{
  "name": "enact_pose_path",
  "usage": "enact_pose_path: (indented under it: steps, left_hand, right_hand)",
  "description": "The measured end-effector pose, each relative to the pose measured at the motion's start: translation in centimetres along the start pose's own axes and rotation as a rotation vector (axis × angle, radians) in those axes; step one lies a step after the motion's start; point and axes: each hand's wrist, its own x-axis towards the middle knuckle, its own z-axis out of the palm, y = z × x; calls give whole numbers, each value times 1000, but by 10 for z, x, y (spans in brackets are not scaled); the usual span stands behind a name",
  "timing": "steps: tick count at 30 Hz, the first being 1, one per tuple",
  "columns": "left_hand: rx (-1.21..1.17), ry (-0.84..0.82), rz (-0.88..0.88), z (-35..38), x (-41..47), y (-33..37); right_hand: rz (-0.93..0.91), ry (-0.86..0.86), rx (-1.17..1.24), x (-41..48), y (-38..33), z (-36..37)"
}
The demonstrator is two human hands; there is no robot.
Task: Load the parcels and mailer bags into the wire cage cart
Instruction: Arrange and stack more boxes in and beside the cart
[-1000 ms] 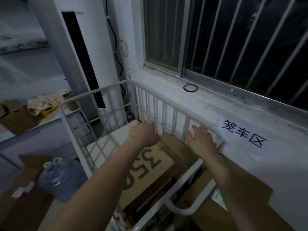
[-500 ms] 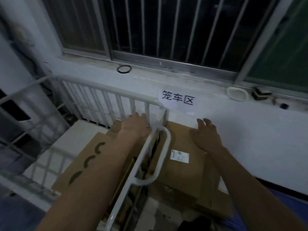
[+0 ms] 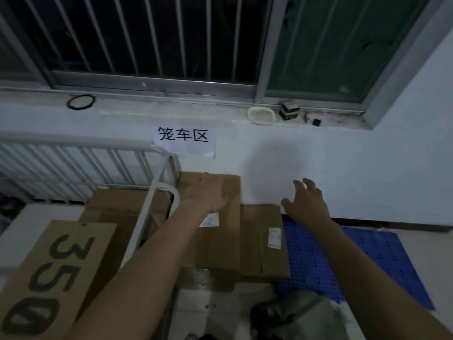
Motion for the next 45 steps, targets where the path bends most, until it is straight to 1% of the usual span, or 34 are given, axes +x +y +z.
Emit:
enact_pose_path:
  steps: [3, 6, 8, 10, 13, 15, 19, 21, 24, 26, 29, 33, 36, 39, 45]
  left_hand:
    - [-12, -4, -7, 16, 12, 33]
    - [-73, 3, -15, 38, 36, 66]
    - [-125, 8, -41, 65, 60, 86]
    - [-205, -10, -41, 110, 89, 101]
    - [-272, -69, -16, 202, 128, 112]
    - [-290, -112, -37, 271, 147, 114]
    - [-179, -212, -91, 410, 180, 109]
    - [-135, -204, -108, 474, 205, 104]
    - [-60, -139, -107, 558, 241, 98]
    - [6, -97, -120, 604, 267, 93]
    - [31, -120, -158, 656, 307, 89]
    - [50, -85, -174, 709, 338, 74]
    - [8, -46, -178, 726, 347, 68]
    - [-28, -22, -185, 726, 347, 73]
    - [-121, 165, -195, 718, 360, 76]
  right_hand:
    - [1, -1, 13, 8, 38, 1]
    - [-28, 5, 15, 21, 77, 17]
    - [-27, -5, -8, 35, 105, 40]
    - [-11, -26, -32, 51, 131, 76]
    - [31, -131, -59, 71, 168, 155]
    - [46, -199, -76, 78, 192, 222]
    - [52, -244, -82, 92, 236, 356]
    - [51, -200, -87, 107, 257, 416]
    - [22, -124, -160, 136, 284, 493]
    - [-5, -64, -174, 160, 296, 537]
    - [-11, 8, -159, 199, 303, 591]
    - [28, 33, -169, 237, 318, 643]
    - [56, 86, -252, 247, 339, 663]
    - [88, 82, -246, 249, 350, 662]
    - [157, 50, -158, 250, 377, 646]
